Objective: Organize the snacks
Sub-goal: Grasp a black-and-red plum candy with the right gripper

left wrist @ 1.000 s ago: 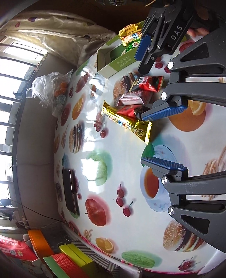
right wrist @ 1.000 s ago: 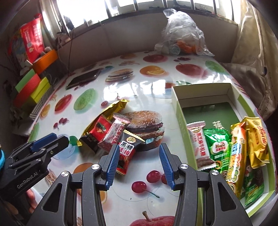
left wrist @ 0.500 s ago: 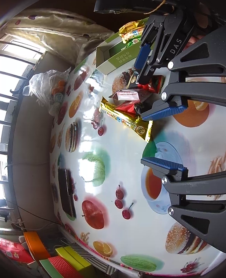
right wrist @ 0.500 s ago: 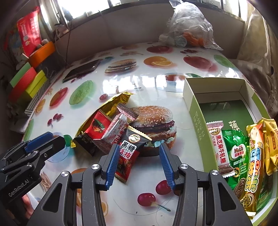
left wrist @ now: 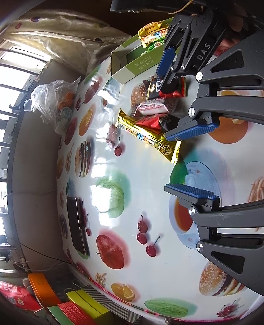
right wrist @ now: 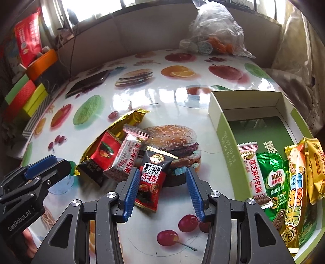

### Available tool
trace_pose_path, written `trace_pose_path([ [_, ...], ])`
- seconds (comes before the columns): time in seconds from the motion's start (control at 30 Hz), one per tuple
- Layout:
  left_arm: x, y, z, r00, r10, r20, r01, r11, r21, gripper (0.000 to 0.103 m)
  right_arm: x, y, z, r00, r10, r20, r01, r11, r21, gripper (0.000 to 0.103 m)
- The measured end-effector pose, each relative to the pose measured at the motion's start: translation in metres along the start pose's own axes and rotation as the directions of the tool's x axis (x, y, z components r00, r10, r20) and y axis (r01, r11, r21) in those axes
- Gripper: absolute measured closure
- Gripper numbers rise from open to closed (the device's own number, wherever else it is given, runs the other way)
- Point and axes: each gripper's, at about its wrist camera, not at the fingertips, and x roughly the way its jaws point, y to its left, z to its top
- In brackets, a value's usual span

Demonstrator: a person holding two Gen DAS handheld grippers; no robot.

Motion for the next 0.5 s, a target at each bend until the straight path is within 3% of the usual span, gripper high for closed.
trace_pose_path([
  [0.5,0.018,-0.017,0.019,0.998,-0.065,-0.027,0.067,0.993,0.095,0.058,0.006,0.008,0.002,0.997,-0.075,0.005,0.076,0.995,-0.068,0.056],
])
